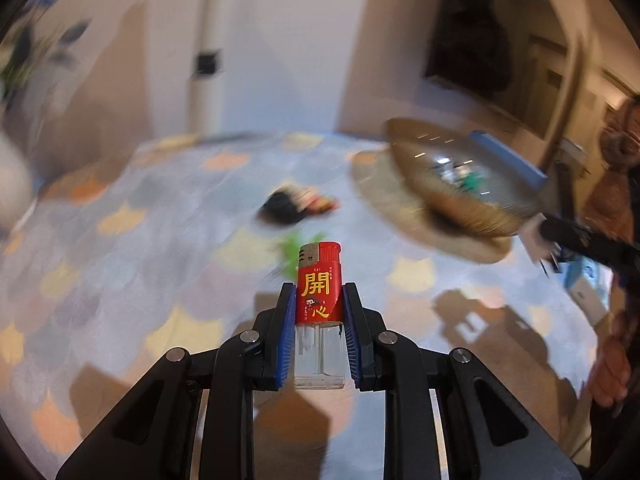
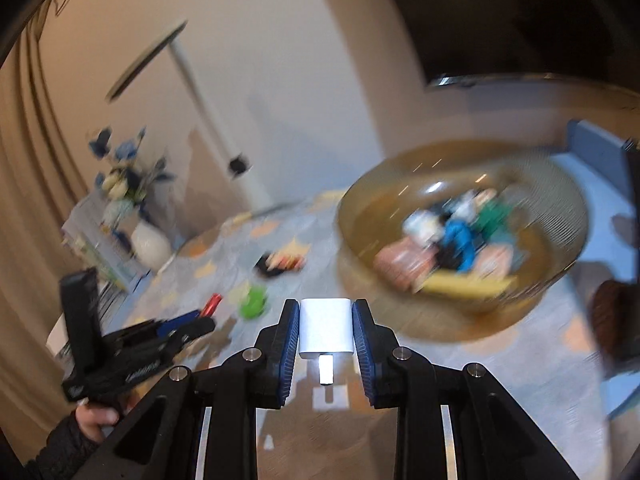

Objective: Organize rigid objects
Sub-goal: 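Carry the lighter and charger over the amber bowl and release both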

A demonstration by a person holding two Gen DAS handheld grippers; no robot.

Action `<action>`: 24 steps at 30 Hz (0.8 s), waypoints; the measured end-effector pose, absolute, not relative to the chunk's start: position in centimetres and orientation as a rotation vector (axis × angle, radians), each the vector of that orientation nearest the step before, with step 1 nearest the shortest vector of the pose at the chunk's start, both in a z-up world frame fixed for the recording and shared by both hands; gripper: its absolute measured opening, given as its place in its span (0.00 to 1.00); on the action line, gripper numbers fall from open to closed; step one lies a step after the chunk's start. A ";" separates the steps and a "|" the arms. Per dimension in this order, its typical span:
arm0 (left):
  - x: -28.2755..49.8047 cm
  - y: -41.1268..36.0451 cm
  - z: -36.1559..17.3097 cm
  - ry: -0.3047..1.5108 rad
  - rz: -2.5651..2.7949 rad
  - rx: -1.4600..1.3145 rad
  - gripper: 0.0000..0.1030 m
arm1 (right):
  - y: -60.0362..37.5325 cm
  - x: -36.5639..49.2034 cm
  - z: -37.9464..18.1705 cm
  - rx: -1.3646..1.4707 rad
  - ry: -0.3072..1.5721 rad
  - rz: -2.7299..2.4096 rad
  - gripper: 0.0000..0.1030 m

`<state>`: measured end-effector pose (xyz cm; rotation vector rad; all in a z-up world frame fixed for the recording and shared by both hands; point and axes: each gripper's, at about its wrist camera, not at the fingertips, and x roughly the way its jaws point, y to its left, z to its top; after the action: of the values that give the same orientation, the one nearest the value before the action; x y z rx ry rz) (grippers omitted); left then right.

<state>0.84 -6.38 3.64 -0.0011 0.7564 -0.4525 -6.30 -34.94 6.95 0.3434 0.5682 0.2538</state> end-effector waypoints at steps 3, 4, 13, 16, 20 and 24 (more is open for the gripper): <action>0.4 -8.5 5.5 0.713 -0.513 0.024 0.19 | -37.5 -6.2 8.3 0.375 0.539 0.214 0.26; 0.5 -9.2 6.1 0.706 -0.547 0.012 0.19 | -38.1 -6.1 8.7 0.377 0.527 0.202 0.26; 4.5 -20.5 10.4 0.690 -0.705 0.085 0.20 | -43.8 -1.0 7.6 0.446 0.610 -0.007 0.31; 5.6 -23.6 10.2 0.728 -0.673 0.144 0.71 | -45.1 -0.3 7.4 0.454 0.647 -0.046 0.57; 5.3 -22.2 10.7 0.703 -0.621 0.116 0.82 | -43.3 -2.7 8.3 0.405 0.606 0.013 0.63; 3.6 -16.8 10.8 0.692 -0.574 0.065 0.83 | -37.2 -4.7 7.4 0.302 0.588 0.133 0.90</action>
<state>3.57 -16.78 10.83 0.0650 0.6925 -0.5737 -4.73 -37.21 7.45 0.3018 0.5878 0.1328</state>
